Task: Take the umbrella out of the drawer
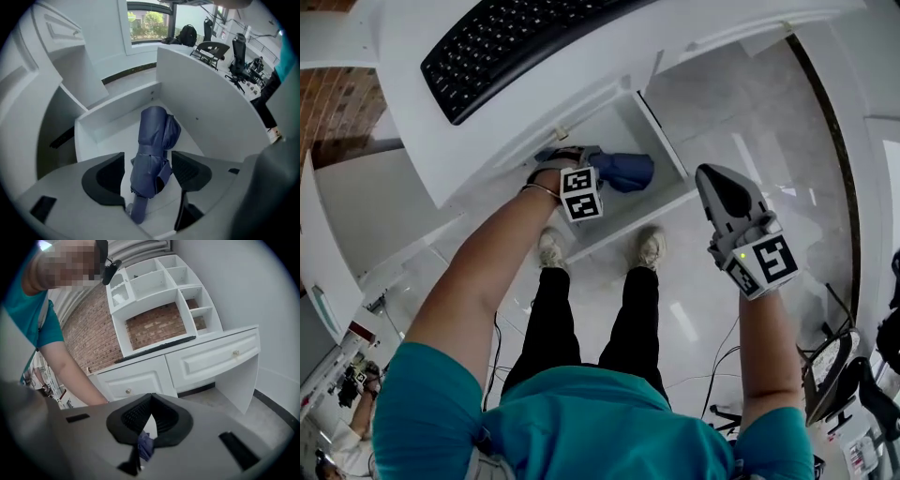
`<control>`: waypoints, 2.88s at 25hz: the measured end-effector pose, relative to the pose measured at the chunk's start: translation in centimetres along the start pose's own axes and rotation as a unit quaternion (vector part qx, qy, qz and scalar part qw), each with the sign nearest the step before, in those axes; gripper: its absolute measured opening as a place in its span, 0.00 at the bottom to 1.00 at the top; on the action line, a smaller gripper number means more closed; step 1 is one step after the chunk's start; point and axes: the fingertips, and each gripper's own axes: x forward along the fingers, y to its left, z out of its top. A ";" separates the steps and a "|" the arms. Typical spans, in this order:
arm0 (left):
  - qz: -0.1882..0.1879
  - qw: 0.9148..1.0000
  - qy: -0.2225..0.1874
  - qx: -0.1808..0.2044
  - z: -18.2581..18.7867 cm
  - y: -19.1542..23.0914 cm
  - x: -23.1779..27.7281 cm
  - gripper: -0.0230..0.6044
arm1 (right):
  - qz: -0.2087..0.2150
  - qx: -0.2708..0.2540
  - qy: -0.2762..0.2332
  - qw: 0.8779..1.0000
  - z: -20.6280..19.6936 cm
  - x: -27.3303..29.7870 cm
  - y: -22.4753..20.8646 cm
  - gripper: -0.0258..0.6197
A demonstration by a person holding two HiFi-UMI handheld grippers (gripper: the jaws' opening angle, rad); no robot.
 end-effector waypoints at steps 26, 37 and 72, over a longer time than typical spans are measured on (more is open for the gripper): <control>-0.035 0.996 0.043 0.063 1.2 -1.1 6.0 0.46 | 0.007 0.026 -0.006 1.000 -2.5 -1.0 -0.1 0.07; 0.005 0.999 -0.045 0.014 5.0 2.4 -4.4 0.46 | -0.019 -0.011 -0.014 1.000 4.5 -3.0 2.6 0.07; 0.110 0.874 -0.415 -0.227 11.1 6.9 -54.4 0.46 | -0.058 -0.086 -0.083 0.991 30.9 -12.2 16.4 0.07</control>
